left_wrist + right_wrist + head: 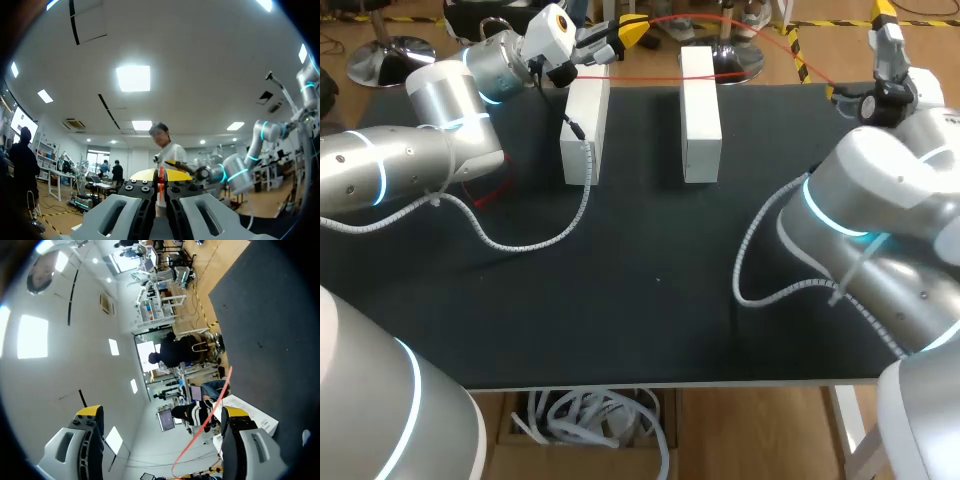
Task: Grab the tape and strap the tape.
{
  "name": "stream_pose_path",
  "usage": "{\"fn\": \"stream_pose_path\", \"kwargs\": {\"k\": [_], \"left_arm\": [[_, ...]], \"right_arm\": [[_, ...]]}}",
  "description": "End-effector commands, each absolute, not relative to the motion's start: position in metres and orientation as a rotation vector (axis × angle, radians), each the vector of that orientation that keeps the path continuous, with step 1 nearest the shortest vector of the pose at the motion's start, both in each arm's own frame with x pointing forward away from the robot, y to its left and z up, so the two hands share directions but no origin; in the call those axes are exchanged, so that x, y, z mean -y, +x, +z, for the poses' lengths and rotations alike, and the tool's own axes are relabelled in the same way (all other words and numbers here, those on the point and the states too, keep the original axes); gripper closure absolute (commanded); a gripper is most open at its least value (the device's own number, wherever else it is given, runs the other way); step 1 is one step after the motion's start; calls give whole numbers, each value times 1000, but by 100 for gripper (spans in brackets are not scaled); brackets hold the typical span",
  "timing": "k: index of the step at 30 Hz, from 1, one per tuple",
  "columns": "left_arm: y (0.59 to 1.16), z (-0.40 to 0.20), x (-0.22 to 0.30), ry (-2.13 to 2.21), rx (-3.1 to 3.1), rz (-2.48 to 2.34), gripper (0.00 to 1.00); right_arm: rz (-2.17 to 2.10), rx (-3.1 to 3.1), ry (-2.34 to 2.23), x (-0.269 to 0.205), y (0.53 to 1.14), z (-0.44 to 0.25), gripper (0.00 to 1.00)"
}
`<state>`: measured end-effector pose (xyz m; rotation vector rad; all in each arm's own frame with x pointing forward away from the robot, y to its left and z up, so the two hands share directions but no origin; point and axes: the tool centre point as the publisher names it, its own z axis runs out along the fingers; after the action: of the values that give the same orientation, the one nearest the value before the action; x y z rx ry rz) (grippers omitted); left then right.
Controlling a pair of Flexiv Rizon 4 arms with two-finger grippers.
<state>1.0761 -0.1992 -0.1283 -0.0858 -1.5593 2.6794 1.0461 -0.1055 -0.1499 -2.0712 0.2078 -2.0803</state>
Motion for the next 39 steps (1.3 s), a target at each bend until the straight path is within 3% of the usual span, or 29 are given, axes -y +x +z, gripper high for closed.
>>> {"fn": "stream_pose_path", "kwargs": {"k": [1,39], "left_arm": [[1075,-127,199,-81,1562,2680,100],[1075,-127,199,-81,1562,2680,100]], "right_arm": [[-2259,-259,-1921,104,1056,-153,0],[-1862,-346,-2183,90,1070,-177,0]]}}
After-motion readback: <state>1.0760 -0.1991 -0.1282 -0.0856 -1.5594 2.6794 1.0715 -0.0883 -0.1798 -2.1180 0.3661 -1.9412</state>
